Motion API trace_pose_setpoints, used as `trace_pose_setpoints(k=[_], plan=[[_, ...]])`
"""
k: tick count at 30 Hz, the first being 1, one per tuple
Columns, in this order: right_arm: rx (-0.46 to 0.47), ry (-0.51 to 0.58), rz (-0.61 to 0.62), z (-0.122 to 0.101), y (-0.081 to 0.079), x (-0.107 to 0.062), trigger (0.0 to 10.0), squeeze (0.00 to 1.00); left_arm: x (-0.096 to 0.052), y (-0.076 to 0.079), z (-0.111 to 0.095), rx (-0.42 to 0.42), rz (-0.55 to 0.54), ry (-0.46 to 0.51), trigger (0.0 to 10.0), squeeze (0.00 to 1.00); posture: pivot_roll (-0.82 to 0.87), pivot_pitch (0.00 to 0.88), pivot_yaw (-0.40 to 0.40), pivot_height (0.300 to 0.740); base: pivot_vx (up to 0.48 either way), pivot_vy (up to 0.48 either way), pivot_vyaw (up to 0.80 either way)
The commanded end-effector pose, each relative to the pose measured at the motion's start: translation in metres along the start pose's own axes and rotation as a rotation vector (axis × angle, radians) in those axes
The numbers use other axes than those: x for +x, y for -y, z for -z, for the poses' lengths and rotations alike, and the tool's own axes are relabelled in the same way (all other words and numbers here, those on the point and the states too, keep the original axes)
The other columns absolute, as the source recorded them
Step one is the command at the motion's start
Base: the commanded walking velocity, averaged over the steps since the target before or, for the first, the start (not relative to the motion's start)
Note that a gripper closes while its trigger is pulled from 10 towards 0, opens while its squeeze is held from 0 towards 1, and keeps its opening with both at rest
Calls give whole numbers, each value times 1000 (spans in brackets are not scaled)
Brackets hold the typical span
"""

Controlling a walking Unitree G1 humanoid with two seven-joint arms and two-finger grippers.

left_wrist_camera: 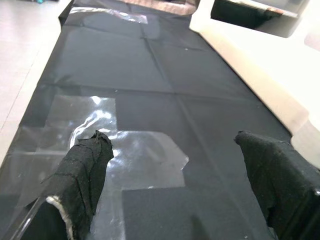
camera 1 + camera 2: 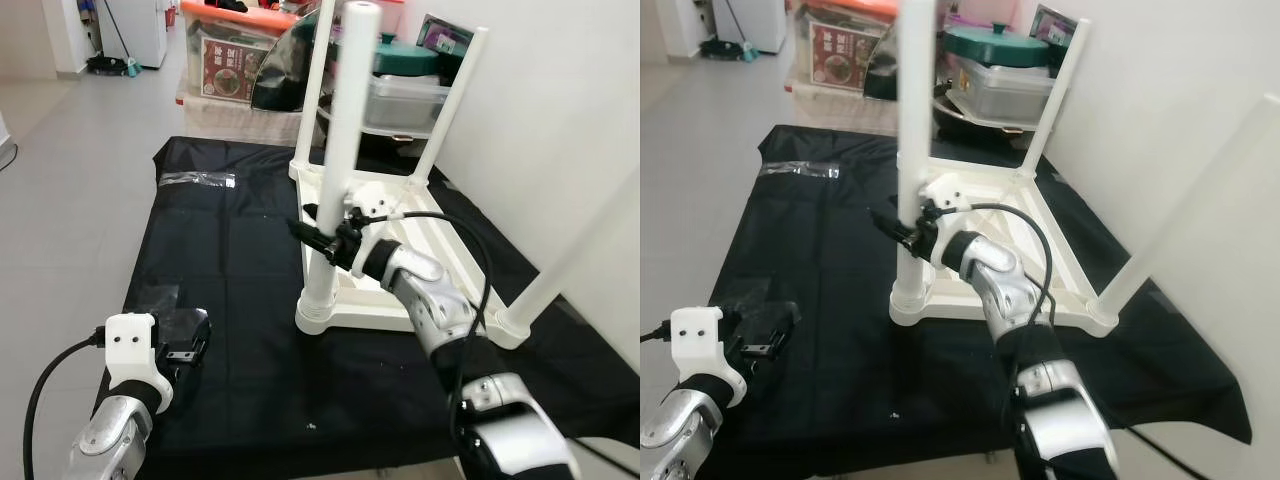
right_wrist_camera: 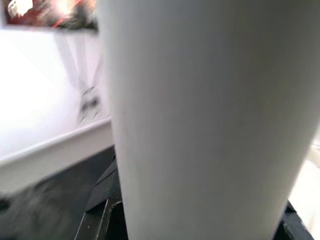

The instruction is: Building children table

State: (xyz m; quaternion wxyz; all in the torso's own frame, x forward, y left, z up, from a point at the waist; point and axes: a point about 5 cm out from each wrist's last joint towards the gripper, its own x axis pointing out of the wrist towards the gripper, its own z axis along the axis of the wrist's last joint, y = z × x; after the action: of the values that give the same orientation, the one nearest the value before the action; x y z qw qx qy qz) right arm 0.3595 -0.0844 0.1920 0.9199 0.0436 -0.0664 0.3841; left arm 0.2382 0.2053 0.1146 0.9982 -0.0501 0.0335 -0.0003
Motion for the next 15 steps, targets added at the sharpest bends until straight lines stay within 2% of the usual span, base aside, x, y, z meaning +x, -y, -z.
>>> trace_pose_setpoints(k=[1,5,6,7,11,12,14,15], plan=[[72,-89,40,25,-1,-7,10000,0,1,4,2,-17,13,-14,10000,0,138,0,-165,740,0,0,0],[81,-114,114,37,-9,-13,10000,0,2,4,2,-16,14,-17,10000,0,129,0,-156,740,0,0,0],[71,-177,218,48,-10,-17,10000,0,4,4,2,-15,16,-17,10000,0,127,0,-154,740,0,0,0],[71,-177,218,48,-10,-17,10000,0,4,4,2,-15,16,-17,10000,0,127,0,-154,740,0,0,0],[12,-264,408,55,1,-21,10000,0,5,5,2,-17,18,-16,10000,0,123,0,-154,740,0,0,0],[30,-322,498,59,7,-22,10000,0,6,5,2,-17,17,-16,10000,0,121,0,-154,740,0,0,0],[42,-335,519,60,7,-23,10000,0,6,5,2,-17,16,-16,10000,0,121,0,-154,740,0,0,0],[70,-368,588,64,11,-25,10000,0,6,5,2,-17,15,-17,10000,0,123,0,-159,740,0,0,0]])
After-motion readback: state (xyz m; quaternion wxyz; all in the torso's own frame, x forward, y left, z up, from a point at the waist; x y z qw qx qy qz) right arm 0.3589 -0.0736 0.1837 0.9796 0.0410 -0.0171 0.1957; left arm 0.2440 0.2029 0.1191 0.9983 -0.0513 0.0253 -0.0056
